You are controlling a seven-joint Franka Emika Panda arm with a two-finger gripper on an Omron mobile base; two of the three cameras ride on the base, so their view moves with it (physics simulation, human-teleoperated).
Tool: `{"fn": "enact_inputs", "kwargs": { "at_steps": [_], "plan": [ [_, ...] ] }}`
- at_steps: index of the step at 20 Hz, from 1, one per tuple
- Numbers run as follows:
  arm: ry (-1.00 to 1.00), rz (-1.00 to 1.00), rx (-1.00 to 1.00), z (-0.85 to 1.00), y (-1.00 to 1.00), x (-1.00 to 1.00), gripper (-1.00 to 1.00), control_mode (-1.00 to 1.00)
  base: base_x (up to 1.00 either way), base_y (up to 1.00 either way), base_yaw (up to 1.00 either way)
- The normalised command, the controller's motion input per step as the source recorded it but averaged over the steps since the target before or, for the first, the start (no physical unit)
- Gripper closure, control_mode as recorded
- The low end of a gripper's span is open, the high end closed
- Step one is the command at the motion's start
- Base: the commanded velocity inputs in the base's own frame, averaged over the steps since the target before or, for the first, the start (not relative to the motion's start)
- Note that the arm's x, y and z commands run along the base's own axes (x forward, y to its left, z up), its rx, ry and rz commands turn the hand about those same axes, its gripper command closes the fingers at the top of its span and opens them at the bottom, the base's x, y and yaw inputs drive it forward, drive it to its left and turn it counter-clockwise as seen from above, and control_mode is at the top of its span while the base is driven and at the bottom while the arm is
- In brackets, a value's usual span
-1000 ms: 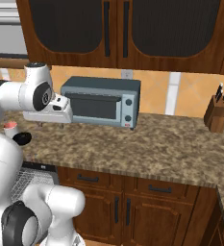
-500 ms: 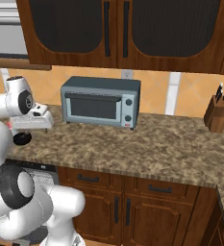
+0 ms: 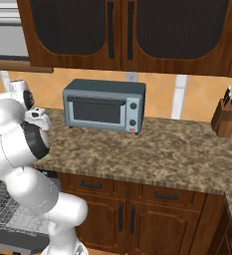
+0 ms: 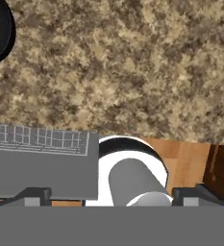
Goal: Pick up the cup and bowl from the counter, place them in the dishwasher, and close the dishwasher door.
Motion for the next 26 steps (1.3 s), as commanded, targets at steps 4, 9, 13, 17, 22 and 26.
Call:
{"fn": "enact_inputs", "kwargs": {
  "at_steps": [4, 9, 13, 17, 22, 26],
  "plan": [
    [0.09, 0.15, 0.13, -0.37, 0.01, 0.35, -1.00, -1.00, 0.00, 0.00, 0.00],
    [0.07, 0.15, 0.09, -0.45, 0.13, 0.31, -1.00, -1.00, 0.00, 0.00, 0.00],
    [0.03, 0.13, 0.06, -0.35, 0.22, 0.31, -1.00, -1.00, 0.00, 0.00, 0.00],
    [0.00, 0.13, 0.03, -0.17, 0.34, 0.30, -1.00, -1.00, 0.00, 0.00, 0.00],
    [0.00, 0.11, 0.01, -0.08, 0.41, 0.27, -1.00, -1.00, 0.00, 0.00, 0.00],
    [0.03, 0.08, 0.00, -0.11, 0.54, 0.32, -1.00, -1.00, 0.00, 0.00, 0.00]
  ]
}}
